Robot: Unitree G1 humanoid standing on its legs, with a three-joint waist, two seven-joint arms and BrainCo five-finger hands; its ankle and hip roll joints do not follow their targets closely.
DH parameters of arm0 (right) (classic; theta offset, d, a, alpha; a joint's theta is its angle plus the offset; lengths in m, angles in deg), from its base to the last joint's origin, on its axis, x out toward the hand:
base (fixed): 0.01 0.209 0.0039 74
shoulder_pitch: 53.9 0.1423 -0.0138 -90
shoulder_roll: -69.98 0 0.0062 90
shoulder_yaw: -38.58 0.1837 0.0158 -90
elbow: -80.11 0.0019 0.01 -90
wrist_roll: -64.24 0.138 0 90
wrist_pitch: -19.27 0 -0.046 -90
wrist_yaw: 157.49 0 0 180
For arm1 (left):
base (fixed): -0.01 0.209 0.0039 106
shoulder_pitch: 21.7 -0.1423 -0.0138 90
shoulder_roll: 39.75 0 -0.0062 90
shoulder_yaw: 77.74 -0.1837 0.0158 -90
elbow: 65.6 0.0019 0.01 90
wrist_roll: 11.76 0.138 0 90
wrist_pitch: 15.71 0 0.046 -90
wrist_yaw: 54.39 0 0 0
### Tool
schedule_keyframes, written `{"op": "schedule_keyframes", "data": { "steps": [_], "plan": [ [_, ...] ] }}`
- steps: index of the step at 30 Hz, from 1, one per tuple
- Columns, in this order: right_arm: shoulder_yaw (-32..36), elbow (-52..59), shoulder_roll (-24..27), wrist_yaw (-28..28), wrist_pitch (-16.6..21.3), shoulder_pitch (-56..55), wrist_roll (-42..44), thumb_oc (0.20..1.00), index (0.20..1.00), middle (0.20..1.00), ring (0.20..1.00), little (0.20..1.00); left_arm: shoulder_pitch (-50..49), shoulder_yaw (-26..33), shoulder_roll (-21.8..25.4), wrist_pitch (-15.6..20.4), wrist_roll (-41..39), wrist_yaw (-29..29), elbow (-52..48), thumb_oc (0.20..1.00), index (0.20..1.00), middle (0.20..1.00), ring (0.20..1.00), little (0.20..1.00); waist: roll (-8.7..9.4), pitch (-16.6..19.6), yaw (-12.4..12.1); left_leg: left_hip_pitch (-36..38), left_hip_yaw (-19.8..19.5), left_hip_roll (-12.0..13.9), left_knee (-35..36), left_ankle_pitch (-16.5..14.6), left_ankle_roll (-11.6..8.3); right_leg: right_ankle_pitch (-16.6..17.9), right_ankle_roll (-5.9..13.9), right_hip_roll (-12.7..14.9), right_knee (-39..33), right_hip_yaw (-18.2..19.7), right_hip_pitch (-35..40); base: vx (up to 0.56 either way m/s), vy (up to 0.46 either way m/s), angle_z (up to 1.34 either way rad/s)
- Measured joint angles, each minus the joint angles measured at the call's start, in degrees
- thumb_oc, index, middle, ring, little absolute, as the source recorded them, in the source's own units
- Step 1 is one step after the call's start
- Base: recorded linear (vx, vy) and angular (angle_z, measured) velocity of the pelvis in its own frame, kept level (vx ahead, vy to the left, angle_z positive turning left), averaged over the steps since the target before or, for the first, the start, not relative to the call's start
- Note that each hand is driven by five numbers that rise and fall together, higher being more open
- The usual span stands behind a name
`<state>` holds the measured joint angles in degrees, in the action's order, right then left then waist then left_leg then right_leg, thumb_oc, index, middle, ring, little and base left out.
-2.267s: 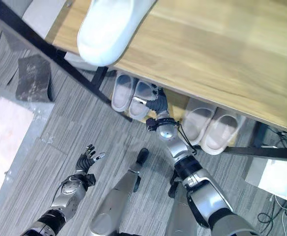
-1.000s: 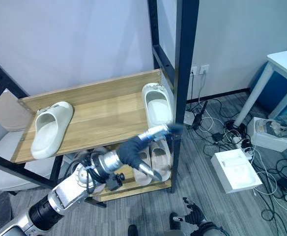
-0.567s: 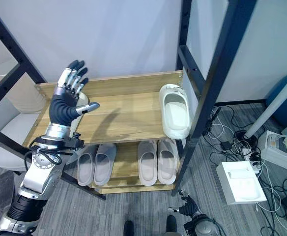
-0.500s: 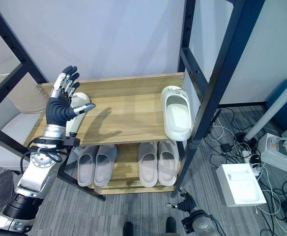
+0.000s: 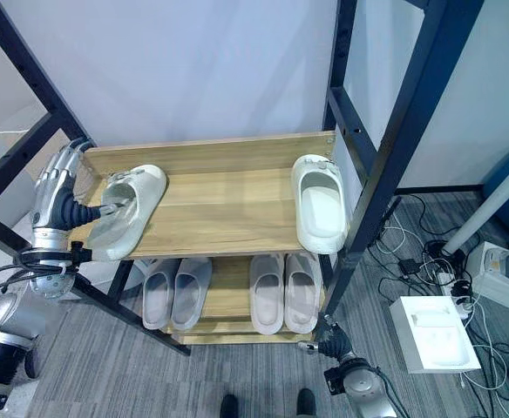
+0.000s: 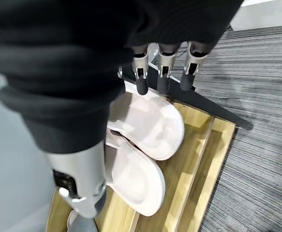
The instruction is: Arrange the slippers neatly on the shoe rack.
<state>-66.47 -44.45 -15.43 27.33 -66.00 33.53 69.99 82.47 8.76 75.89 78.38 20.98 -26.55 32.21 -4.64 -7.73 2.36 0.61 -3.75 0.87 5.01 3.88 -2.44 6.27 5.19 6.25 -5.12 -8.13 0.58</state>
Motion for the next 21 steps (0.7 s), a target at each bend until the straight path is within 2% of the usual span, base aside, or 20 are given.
{"op": "schedule_keyframes", "data": {
  "steps": [7, 11, 21],
  "plan": [
    [-0.09, 0.29, -0.04, -0.12, 0.27, -1.31, 0.53, 1.000, 1.000, 1.000, 1.000, 1.000, 0.08, -3.21, -0.07, -4.29, 8.59, 2.05, 2.61, 1.000, 1.000, 1.000, 1.000, 1.000, 0.15, 0.18, 0.54, -0.98, 0.35, 0.00, -0.01, 0.13, -0.01, 0.12, -0.04, -0.01, 0.00, 0.33, -1.16, 0.01, 0.002, -0.01],
    [-0.06, 1.48, -0.20, -0.11, 0.40, -2.06, 2.25, 1.000, 1.000, 1.000, 1.000, 1.000, 0.58, -3.41, -0.82, -6.21, 10.12, 4.27, 4.55, 1.000, 1.000, 1.000, 1.000, 1.000, 0.34, 0.27, 1.27, -1.07, 1.41, -0.02, -0.03, 0.13, 0.30, 0.32, -0.01, -0.06, 0.00, 1.54, -1.92, 0.02, 0.008, -0.14],
    [0.01, 1.81, -0.49, -0.10, 0.55, -3.73, 4.43, 1.000, 1.000, 1.000, 1.000, 1.000, 6.10, -5.96, -0.24, -10.12, 11.18, 4.76, 11.58, 1.000, 1.000, 1.000, 1.000, 1.000, 0.87, 1.51, 1.77, -2.84, 3.05, -0.04, 0.01, -0.15, 0.16, 0.45, -0.48, -0.03, 0.01, 3.50, -4.83, 0.02, 0.003, -0.09]
  ]
}}
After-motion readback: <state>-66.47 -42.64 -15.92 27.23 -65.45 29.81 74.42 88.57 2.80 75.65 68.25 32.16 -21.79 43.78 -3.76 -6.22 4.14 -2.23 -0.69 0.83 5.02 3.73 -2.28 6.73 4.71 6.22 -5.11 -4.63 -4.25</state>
